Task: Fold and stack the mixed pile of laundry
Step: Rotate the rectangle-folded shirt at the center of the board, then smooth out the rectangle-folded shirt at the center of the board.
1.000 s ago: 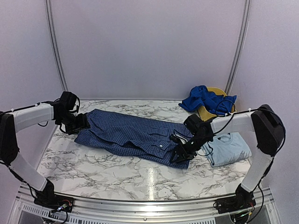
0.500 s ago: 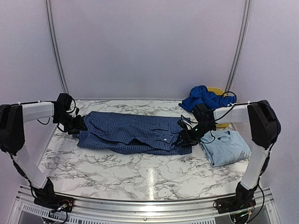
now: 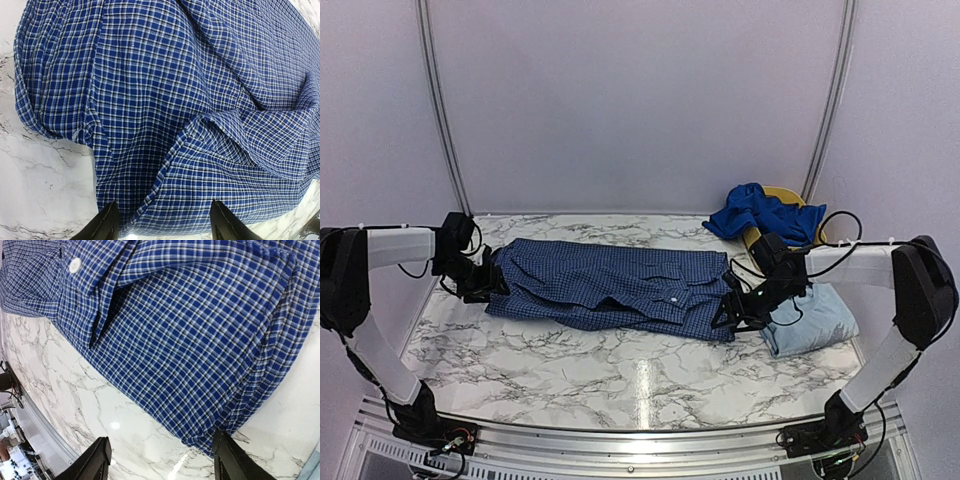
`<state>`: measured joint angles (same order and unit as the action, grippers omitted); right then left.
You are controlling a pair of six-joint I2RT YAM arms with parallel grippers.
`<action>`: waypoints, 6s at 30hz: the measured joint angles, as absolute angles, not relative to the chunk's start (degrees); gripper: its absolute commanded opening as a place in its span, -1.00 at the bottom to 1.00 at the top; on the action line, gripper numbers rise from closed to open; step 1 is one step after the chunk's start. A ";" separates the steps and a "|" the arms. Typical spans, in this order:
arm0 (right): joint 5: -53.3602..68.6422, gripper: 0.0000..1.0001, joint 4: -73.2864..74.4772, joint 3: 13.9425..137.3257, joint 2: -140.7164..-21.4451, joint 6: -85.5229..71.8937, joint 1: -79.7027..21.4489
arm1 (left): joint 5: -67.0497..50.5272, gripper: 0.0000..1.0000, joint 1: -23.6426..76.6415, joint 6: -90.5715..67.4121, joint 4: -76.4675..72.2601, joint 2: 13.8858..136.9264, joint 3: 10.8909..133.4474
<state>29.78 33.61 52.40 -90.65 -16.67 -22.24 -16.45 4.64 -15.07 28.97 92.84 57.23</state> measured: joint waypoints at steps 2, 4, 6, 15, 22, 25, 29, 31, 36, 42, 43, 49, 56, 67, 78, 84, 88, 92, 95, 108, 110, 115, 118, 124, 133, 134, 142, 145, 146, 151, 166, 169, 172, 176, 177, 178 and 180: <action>29.04 0.32 32.95 52.31 -91.22 -17.54 -22.24 | -16.38 0.40 4.43 -14.92 29.06 92.84 57.23; 28.42 0.33 32.42 52.16 -91.59 -18.11 -22.24 | -15.92 0.45 4.12 -14.72 29.17 92.84 57.23; 27.59 0.34 31.90 51.83 -91.79 -18.52 -22.24 | -15.42 0.46 3.73 -14.52 29.36 92.82 57.23; 25.61 -0.18 31.62 51.44 -91.83 -18.96 -22.22 | -15.59 0.38 2.98 -13.85 30.11 92.82 57.23; 27.59 -0.62 29.74 50.17 -93.06 -19.07 -22.22 | -16.67 0.19 2.94 -12.71 30.17 92.84 57.14; 28.03 -0.86 29.61 48.88 -93.47 -18.90 -22.22 | -17.74 0.13 2.94 -12.34 30.26 93.12 57.12; 28.25 -1.00 29.50 48.51 -93.73 -18.61 -22.22 | -18.26 0.12 2.94 -12.34 30.24 94.48 57.12; 28.34 -1.00 29.45 48.51 -93.80 -18.44 -22.22 | -18.50 -0.01 2.94 -12.32 30.24 95.53 57.14; 28.38 -1.00 29.41 48.51 -93.89 -18.37 -22.22 | -19.49 -0.72 2.94 -11.94 30.26 97.19 57.36; 28.36 -1.00 29.52 48.53 -93.89 -17.54 -22.20 | -18.90 -1.00 2.55 -11.92 30.44 97.14 58.30; 28.29 -1.00 29.63 48.53 -93.89 -17.32 -22.20 | -18.48 -1.00 2.35 -11.90 30.59 97.14 58.63; 26.83 -1.00 32.36 49.63 -93.84 -14.74 -21.41 | -15.44 -1.00 0.05 -11.99 32.93 97.06 61.45; 25.45 -1.00 35.20 50.65 -93.36 -11.14 -20.73 | -12.71 -1.00 -0.97 -11.94 36.01 97.03 62.41; 28.36 -0.28 38.24 49.63 -93.95 -5.89 -20.34 | -10.92 0.03 -1.19 -11.73 36.69 99.90 62.43; 31.05 -0.17 42.52 61.56 -92.97 -4.78 -20.27 | -12.05 0.19 0.86 -10.52 35.75 90.56 66.85; 33.56 -0.24 39.33 67.96 -96.40 -5.52 -21.56 | -16.49 -0.05 10.39 -9.91 33.19 92.44 67.35; 34.79 -0.26 36.47 70.43 -102.89 -5.69 -25.02 | -18.83 -0.17 16.05 -11.03 31.42 97.38 67.33; 35.62 -0.27 34.15 68.69 -107.77 -5.76 -27.99 | -18.26 -0.25 16.91 -12.62 30.13 102.96 67.33; 36.03 -0.28 32.99 65.93 -109.23 -5.74 -28.32 | -15.92 -0.19 16.73 -13.06 29.85 106.50 67.46; 35.24 -0.12 33.58 68.97 -105.95 -1.15 -24.95 | -22.37 0.24 16.80 -5.21 29.65 106.45 80.60; 33.58 -0.11 34.13 70.81 -105.97 0.38 -23.46 | -22.70 0.24 17.32 -3.68 29.28 108.31 84.86; 27.99 -0.10 36.05 75.29 -107.04 4.29 -21.17 | -23.64 0.28 19.53 0.36 28.10 115.83 92.58; 25.89 -0.11 37.04 76.12 -108.16 5.37 -20.93 | -23.88 0.35 21.47 2.00 28.27 119.94 94.54; 24.08 -0.09 39.18 76.23 -110.56 6.57 -20.93 | -24.43 0.44 24.58 4.03 28.67 123.61 95.94; 23.86 -0.24 40.29 73.65 -110.56 7.46 -20.97 | -23.29 0.71 26.81 5.28 28.80 125.45 98.35; 23.86 -0.26 40.38 73.65 -110.56 7.55 -20.99 | -22.90 0.71 26.85 5.34 28.82 125.80 98.80; 23.22 -0.60 40.40 73.03 -110.56 7.60 -21.21 | -20.62 0.66 27.51 5.39 29.02 128.99 101.69; 23.05 -0.89 40.42 73.01 -110.56 7.57 -21.28 | -20.53 0.45 27.77 5.39 29.15 129.86 102.04; 22.98 -1.00 40.42 73.01 -110.56 7.73 -21.30 | -20.53 0.35 27.83 5.43 29.17 130.06 102.13; 22.94 -1.00 40.69 73.01 -110.56 7.55 -21.32 | -21.08 -0.32 27.88 6.02 29.41 130.26 102.15; 21.56 -1.00 40.82 72.95 -108.40 7.31 -21.30 | -20.97 -1.00 27.88 8.45 30.06 127.02 102.10; 20.91 -1.00 40.80 72.71 -106.69 7.14 -20.97 | -20.95 -1.00 27.88 8.45 30.06 126.48 102.10; 20.08 -1.00 40.82 72.42 -104.88 7.05 -20.78 | -20.88 -1.00 27.88 8.47 30.02 125.97 102.10; 19.31 -1.00 40.71 72.42 -104.05 6.66 -20.43 | -20.45 -1.00 27.88 8.47 29.80 125.29 102.10; 18.96 -1.00 40.71 72.42 -104.03 6.44 -20.36 | -20.32 -1.00 27.88 8.51 29.74 125.10 102.10; 18.68 -1.00 40.71 72.42 -104.03 6.17 -20.32 | -20.12 -1.00 27.88 8.60 29.71 124.88 102.10; 18.15 -1.00 40.62 72.42 -104.03 5.74 -20.14 | -19.84 -1.00 27.88 8.73 29.52 124.55 102.13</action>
